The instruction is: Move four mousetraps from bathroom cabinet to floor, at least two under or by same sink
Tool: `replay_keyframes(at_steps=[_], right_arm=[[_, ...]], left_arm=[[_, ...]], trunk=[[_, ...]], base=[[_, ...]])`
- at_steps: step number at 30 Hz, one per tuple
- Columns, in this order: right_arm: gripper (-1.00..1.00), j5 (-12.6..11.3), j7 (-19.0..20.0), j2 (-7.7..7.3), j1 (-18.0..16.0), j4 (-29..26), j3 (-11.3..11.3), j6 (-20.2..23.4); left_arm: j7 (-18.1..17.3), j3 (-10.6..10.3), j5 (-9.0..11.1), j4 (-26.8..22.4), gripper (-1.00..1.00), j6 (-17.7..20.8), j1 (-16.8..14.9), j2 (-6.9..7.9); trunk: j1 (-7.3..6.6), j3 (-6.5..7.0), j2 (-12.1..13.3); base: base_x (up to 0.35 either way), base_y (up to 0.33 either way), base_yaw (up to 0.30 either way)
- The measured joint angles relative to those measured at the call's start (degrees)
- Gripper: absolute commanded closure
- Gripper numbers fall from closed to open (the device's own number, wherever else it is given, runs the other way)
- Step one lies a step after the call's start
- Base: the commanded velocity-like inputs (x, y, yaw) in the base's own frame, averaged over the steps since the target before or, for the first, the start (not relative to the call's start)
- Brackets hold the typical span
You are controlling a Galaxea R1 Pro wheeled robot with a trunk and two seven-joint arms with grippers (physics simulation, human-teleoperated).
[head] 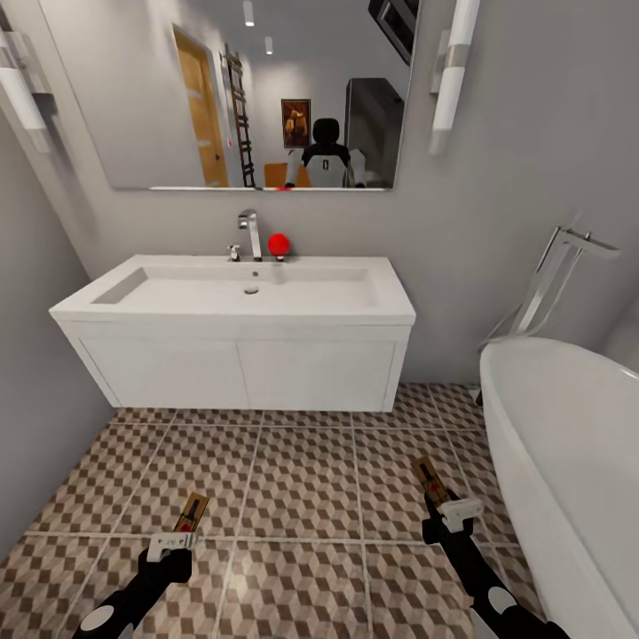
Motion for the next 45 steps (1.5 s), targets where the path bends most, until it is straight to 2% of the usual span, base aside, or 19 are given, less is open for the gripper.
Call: replay_keyframes(at_steps=[17,40,45], right_arm=[[1.0,0.0,-0.2,0.0,0.0,0.0,0.0,0.0],[1.0,0.0,-0.2,0.0,0.0,0.0,0.0,0.0],[1.0,0.0,-0.2,0.0,0.0,0.0,0.0,0.0]], left_arm=[[0.0,0.0,-0.1,0.0,1.0,0.0,0.0,-0.98],[0.1,0.0,-0.1,0.6,1.0,0.0,0.0,-1.08],[0.1,0.0,-0.1,0.7,1.0,0.0,0.0,-2.07]], trunk=[[3.73,-3.05,-6.8],[8.79,-7.18,-16.0],[9.89,-8.08,-18.1]], base=[[0.0,0.0,0.0],[0.0,0.0,0.0],[0.0,0.0,0.0]])
